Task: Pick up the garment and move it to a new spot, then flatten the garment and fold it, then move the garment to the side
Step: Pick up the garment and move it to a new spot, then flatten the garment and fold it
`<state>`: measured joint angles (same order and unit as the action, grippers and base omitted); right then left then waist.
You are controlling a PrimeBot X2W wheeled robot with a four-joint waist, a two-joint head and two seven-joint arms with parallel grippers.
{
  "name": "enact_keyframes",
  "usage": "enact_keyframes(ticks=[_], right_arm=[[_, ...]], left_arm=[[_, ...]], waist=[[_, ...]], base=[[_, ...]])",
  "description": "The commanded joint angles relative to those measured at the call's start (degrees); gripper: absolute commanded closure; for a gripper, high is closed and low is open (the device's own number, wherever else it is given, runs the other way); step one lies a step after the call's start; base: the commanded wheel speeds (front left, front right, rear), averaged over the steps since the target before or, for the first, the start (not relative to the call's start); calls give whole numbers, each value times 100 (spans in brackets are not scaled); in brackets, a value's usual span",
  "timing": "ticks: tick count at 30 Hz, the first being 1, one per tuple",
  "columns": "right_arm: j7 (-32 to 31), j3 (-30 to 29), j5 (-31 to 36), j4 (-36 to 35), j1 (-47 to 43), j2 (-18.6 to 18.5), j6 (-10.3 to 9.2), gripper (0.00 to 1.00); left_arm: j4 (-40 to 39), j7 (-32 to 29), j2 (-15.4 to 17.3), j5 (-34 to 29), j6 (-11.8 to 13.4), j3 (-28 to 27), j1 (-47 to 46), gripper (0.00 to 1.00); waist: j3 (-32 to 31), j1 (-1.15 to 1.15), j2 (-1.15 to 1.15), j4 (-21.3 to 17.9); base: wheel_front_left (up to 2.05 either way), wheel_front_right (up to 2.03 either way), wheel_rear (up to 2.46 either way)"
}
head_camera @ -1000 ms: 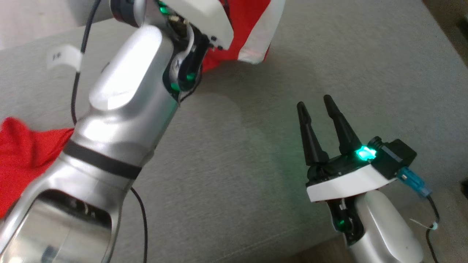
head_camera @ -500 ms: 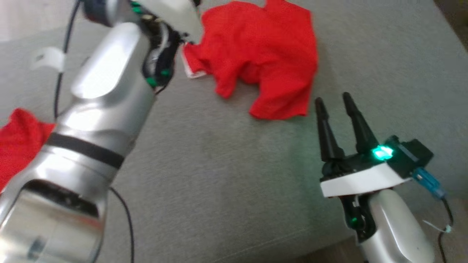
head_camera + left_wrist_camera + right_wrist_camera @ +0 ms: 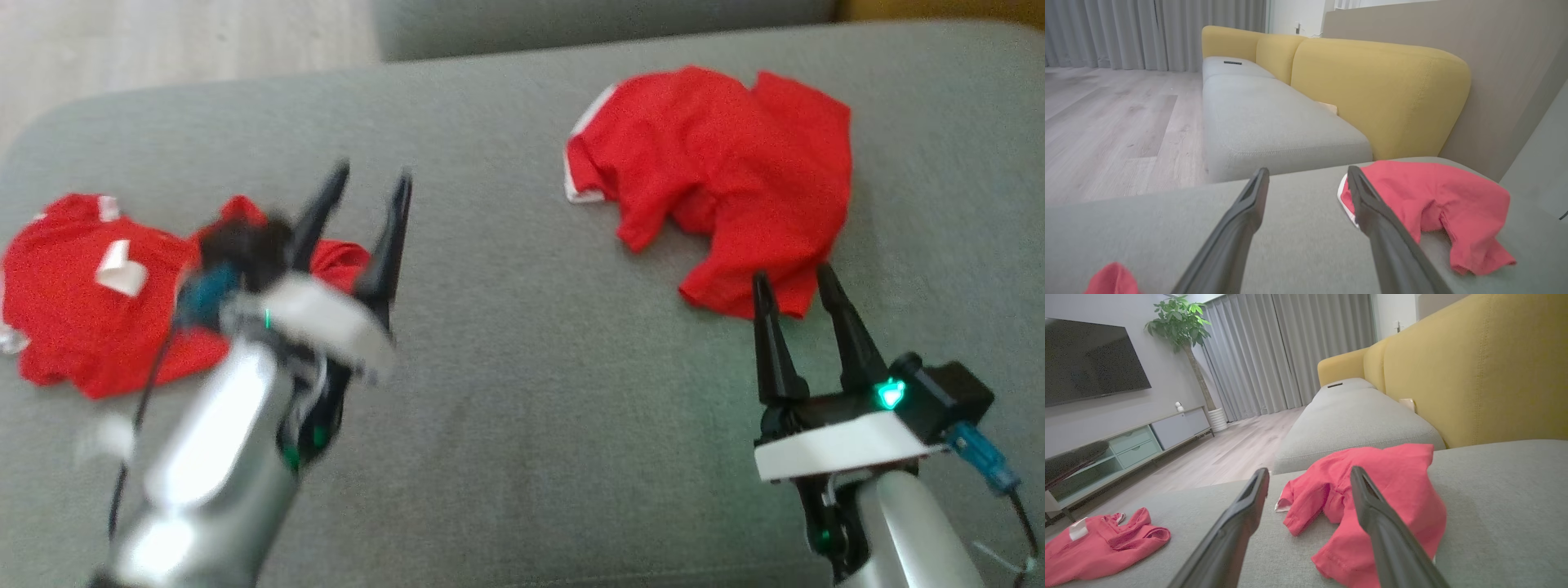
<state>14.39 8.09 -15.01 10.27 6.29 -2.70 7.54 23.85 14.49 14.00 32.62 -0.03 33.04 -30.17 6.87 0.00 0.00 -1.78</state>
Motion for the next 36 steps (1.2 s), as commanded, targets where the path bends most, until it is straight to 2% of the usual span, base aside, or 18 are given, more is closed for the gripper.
enact_keyframes(ticks=[1, 5, 8, 11, 13, 20, 24, 31, 36], right_arm=[[61, 91, 38, -187, 6, -18, -5, 0], [61, 29, 38, -238, -139, -18, -5, 0], [61, -36, 18, -267, -229, -18, -5, 0], [61, -35, 8, -280, -281, -18, -5, 0], [61, -42, -14, -291, -296, -18, -5, 0], [61, -7, -22, -306, -278, -18, -5, 0], [61, 47, -1, -327, -227, -18, -5, 0], [61, 352, 203, -184, 231, -18, -5, 0], [-95, 293, 400, 657, 969, -18, -5, 0]], left_arm=[[-299, 50, 168, -70, -14, -298, -124, 0], [-990, 50, -2, -147, -80, -805, 863, 0], [-1331, 51, -132, -463, -83, -1178, 1432, 0], [-1519, 51, -393, -670, -156, -1534, 1874, 0], [-1591, 51, -596, -705, -304, -1785, 2081, 0], [-1642, 51, -894, -1304, -572, -2251, 2303, 0], [-1609, 51, -991, -1537, -655, -2303, 2301, 0], [-1602, 51, -1079, -1639, -719, -2145, 2107, 0], [-1603, 51, -1107, -1389, -735, -2025, 1939, 0]], waist=[[-194, 0, 0, 181], [-289, 0, 0, 213], [-334, 0, 0, 229], [-371, 0, 0, 221], [-393, 0, 0, 219], [-388, 0, 0, 212], [-315, 0, 0, 304], [62, 0, 0, 721], [381, 0, 0, 1186]], base=[[0, 0, 0], [0, 0, 0], [0, 0, 0], [0, 0, 0], [0, 0, 0], [0, 0, 0], [0, 0, 0], [0, 0, 0], [0, 0, 0]])
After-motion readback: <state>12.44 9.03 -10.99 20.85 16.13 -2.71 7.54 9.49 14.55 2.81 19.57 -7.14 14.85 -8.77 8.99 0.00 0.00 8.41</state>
